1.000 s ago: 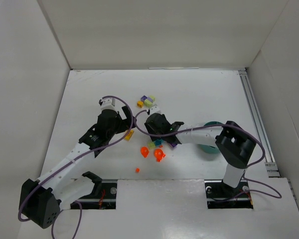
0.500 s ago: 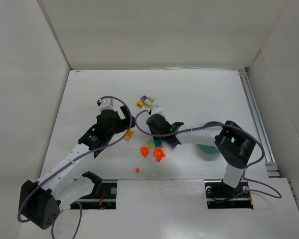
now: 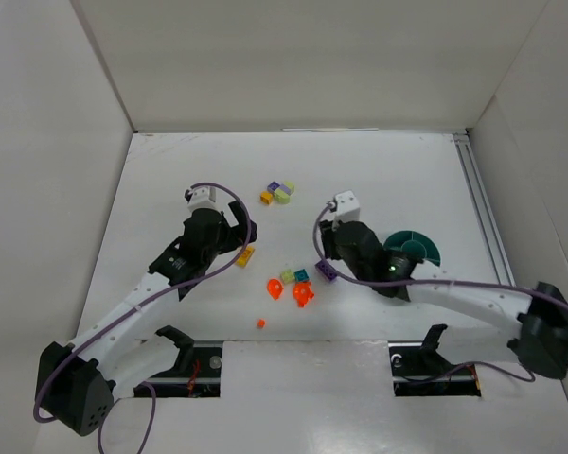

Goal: Sort the legos into containers by color

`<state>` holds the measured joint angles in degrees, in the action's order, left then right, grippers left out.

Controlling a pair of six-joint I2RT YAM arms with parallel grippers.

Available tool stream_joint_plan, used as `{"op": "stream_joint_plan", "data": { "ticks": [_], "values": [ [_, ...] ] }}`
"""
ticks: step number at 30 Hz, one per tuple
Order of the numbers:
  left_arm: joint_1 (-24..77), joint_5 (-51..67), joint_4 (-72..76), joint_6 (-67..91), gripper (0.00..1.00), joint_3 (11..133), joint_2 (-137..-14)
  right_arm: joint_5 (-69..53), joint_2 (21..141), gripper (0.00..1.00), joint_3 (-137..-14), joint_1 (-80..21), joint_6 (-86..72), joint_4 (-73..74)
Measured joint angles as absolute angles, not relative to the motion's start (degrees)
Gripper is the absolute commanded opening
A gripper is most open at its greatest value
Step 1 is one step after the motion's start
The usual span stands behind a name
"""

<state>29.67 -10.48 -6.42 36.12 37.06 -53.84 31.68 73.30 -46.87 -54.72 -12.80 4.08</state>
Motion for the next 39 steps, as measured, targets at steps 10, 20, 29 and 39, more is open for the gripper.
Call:
{"op": "stream_joint_plan", "data": {
  "ticks": [10,20,29,39],
  "values": [
    [29.67,-8.95,-5.65,36.10,1.00,36.10,-53.80,47.48,30.79,0.27,-29.02,-51.18,-12.23,8.49],
    [29.67,-7.73,-4.93,36.05,1.00,36.10,-54.94,58.65,28.38,0.28,-28.99,-47.29,-14.50,19.22],
    [29.67,-7.55,-4.91,36.03,1.00,36.10,-55.72,59.55,35.18,0.31,-28.84,-41.54,-16.67,20.82],
    [29.67,-7.53,-4.21,36.05,1.00,36.10,-57.36,56.97,37.45,0.33,-26.30,-38.92,-13.43,14.33]
  ]
}}
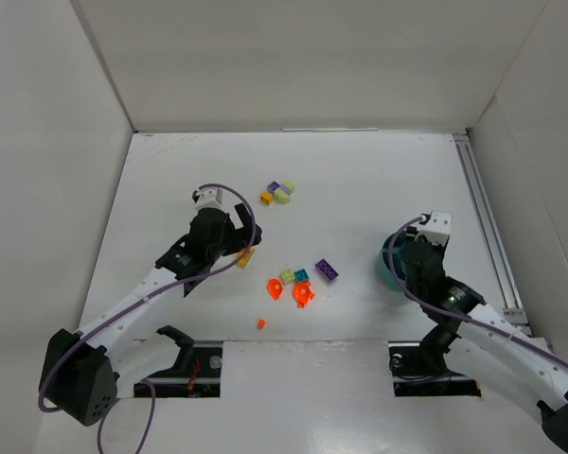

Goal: Sort the legos into containers by color

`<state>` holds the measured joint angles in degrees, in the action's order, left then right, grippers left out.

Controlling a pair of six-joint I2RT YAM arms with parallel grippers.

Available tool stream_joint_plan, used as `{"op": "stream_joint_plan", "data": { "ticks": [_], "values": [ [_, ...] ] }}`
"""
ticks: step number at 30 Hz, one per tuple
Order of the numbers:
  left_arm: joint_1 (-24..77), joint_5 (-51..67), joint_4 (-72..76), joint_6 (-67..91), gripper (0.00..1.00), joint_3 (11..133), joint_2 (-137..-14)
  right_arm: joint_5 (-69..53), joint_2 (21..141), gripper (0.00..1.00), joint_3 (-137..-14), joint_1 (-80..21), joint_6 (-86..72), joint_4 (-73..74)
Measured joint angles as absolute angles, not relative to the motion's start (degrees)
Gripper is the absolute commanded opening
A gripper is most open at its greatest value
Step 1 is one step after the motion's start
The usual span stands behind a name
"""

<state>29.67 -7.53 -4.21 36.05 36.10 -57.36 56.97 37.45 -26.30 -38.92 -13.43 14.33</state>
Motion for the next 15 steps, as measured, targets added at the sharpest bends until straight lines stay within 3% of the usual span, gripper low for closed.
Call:
{"op": "stream_joint_plan", "data": {
  "ticks": [4,8,11,15],
  "values": [
    [29.67,-7.33,-4.08,36.05,1.00,36.10,-57.82,55.72,39.88,0.37,-26.17,-38.48,-12.78,12.49],
    [29.67,-7.11,-4.05,36.05,1.00,36.10,-58.28,53.98,40.56,0.46,-26.17,-38.26,-12.40,12.08],
    [29.67,-7.01,-4.05,36.05,1.00,36.10,-58.33,52.99,40.34,0.59,-26.13,-38.26,-12.43,11.62],
    [29.67,-6.44,-4.03,36.05,1.00,36.10,-58.33,51.72,39.03,0.65,-25.52,-38.26,-12.47,11.25]
  ]
}}
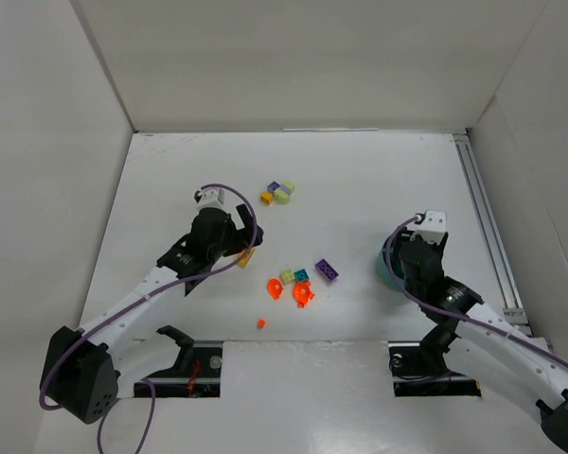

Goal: Sort the legos into containers by color

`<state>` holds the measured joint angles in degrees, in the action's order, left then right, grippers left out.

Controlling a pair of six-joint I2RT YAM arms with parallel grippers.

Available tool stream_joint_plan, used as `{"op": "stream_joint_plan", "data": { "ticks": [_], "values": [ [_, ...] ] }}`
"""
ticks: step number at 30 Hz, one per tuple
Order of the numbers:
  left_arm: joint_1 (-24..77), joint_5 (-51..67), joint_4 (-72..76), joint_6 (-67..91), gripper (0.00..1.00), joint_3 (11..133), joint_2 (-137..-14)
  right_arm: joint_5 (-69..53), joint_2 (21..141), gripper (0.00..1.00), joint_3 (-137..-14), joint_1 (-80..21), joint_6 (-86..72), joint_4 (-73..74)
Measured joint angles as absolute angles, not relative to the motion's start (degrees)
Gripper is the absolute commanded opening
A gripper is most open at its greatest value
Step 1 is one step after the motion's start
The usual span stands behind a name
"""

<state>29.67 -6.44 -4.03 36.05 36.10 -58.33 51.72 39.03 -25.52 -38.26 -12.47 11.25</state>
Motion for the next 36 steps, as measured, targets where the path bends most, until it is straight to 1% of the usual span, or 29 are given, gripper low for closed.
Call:
{"op": "stream_joint_plan", "data": {
  "ticks": [2,10,14,17,19,23,26,27,31,36],
  "values": [
    [29.67,-6.02,-4.03,35.99,1.00,36.10,-58.33,51.22,38.61,0.66,-25.30,-38.26,-12.53,11.22],
    [31.00,-4.45,-3.95,35.05,1.00,36.10,-59.09,49.80,37.12,0.65,-25.30,-38.26,-12.14,11.49],
    [34.33,-4.01,-3.40,33.58,1.00,36.36,-61.60,48.80,36.80,0.72,-26.30,-38.26,-9.17,12.40],
    [38.79,-3.46,-3.31,31.64,1.00,38.11,-65.73,47.86,38.44,0.78,-30.20,-38.26,-6.96,15.68],
    [41.67,-3.07,-3.29,30.35,0.95,40.29,-69.54,47.51,40.40,0.82,-34.04,-38.26,-6.17,18.24],
    [47.75,-3.44,-3.20,27.33,0.90,45.47,-77.87,46.92,44.84,0.83,-40.21,-38.26,-5.76,22.61],
    [50.72,-3.88,-3.22,25.34,0.85,47.44,-82.21,46.63,45.71,0.83,-40.77,-38.02,-5.76,25.02],
    [51.24,-3.99,-3.33,24.82,0.82,47.99,-83.48,46.59,45.80,0.83,-40.77,-37.91,-5.76,25.67],
    [51.66,-4.54,-3.49,23.29,0.74,50.41,-88.20,46.22,44.21,0.83,-40.36,-37.63,-5.76,27.16],
    [52.69,-5.34,-3.86,22.20,0.73,53.80,-92.75,46.04,39.90,0.84,-39.29,-37.04,-5.34,27.77]
  ]
}}
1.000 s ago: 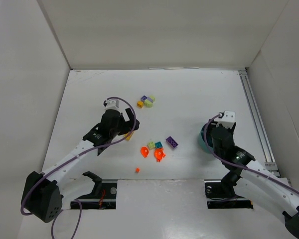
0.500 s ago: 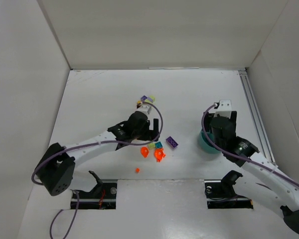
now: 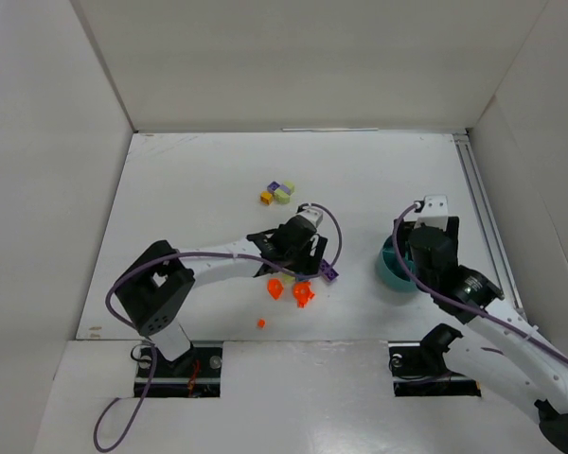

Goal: Sort the legos into containers by color

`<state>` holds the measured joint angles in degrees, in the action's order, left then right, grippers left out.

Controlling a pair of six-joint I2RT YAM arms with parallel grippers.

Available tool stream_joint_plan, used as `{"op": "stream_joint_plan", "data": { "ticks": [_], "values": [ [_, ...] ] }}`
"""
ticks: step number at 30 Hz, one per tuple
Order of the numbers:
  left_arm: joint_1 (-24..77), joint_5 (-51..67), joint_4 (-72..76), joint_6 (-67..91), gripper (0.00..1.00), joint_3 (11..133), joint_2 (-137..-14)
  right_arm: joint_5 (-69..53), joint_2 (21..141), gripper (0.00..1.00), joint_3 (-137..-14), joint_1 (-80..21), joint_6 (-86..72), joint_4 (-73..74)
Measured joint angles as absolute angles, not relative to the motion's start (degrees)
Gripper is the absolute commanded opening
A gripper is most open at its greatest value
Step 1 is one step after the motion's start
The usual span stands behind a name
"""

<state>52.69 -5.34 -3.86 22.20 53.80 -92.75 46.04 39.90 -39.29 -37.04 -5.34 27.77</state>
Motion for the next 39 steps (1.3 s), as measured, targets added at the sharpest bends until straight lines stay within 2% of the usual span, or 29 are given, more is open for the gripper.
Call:
{"op": "stream_joint_plan", "data": {
  "ticks": [6,7,13,19,20,23,24,34,39],
  "values": [
    [54.33,-6.42,-4.78,21.76,0.68,55.81,-96.16,46.00,38.92,0.84,-38.26,-36.34,-4.75,28.03],
    [54.43,-6.59,-5.19,21.89,0.64,55.94,-96.57,46.00,38.94,0.84,-38.20,-36.34,-4.73,28.01],
    [54.85,-8.27,-7.51,23.90,0.61,55.83,-96.90,45.80,39.13,0.84,-38.06,-36.32,-4.71,28.01],
    [56.64,-10.59,-8.58,25.63,0.51,55.83,-96.90,45.69,39.13,0.84,-38.06,-36.32,-4.71,27.99],
    [56.90,-10.87,-8.75,25.74,0.45,55.83,-96.90,45.63,39.13,0.84,-38.06,-36.32,-4.71,27.99],
    [57.47,-11.81,-9.26,26.26,0.43,55.83,-96.92,45.58,39.13,0.84,-38.06,-36.29,-4.71,27.99],
    [57.65,-12.19,-9.34,26.41,0.39,55.83,-96.92,45.50,39.13,0.84,-38.06,-36.29,-4.71,27.99],
    [57.80,-13.93,-10.02,28.12,0.30,55.86,-96.73,44.99,39.09,0.84,-37.54,-36.27,-4.67,27.97],
    [57.78,-14.09,-11.05,26.70,0.30,56.84,-95.04,45.39,39.07,0.89,-38.37,-36.27,-4.34,29.36]
  ]
}}
